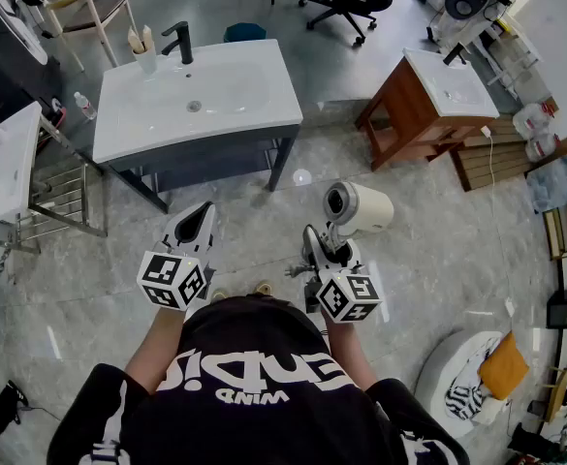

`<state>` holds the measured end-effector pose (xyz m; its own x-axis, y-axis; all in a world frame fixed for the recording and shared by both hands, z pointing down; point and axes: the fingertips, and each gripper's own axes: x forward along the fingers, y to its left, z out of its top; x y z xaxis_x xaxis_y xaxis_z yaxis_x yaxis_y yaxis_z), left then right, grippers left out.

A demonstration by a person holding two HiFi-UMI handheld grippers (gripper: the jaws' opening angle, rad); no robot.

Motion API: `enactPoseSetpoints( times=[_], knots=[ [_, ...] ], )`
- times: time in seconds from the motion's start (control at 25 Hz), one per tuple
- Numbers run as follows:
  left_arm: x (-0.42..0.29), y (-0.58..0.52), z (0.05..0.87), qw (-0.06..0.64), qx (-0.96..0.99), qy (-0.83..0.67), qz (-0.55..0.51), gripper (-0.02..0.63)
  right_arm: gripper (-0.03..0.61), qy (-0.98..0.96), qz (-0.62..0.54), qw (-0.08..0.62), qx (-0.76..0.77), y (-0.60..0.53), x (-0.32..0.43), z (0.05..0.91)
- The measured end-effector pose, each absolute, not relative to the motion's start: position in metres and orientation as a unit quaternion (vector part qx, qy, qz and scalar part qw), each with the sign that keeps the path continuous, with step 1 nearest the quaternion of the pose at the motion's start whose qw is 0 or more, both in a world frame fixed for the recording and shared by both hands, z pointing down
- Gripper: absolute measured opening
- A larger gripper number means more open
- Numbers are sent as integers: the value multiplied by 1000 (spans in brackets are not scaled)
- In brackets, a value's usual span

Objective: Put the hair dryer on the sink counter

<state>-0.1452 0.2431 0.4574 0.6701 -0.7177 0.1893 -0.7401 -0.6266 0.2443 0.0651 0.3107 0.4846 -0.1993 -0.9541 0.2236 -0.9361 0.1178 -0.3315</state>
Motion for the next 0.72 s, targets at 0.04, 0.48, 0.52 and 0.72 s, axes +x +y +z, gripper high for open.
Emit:
enactPoseSetpoints(
  times=[0.04, 0.48, 0.52, 0.72],
  knots=[
    [-144, 243, 457, 152, 901, -405, 37, 8, 239, 748, -201, 20, -633, 309, 66, 485],
    [-129, 233, 459, 140, 896, -418, 47, 8, 239, 769, -193, 16, -609, 294, 78, 480],
    [-127, 233, 460, 138, 895, -421, 46, 8, 239, 772, -193, 14, -606, 294, 81, 482],
    [-113, 230, 457, 121, 892, -434, 42, 8, 238, 791, -191, 1, -582, 286, 90, 491]
  ],
)
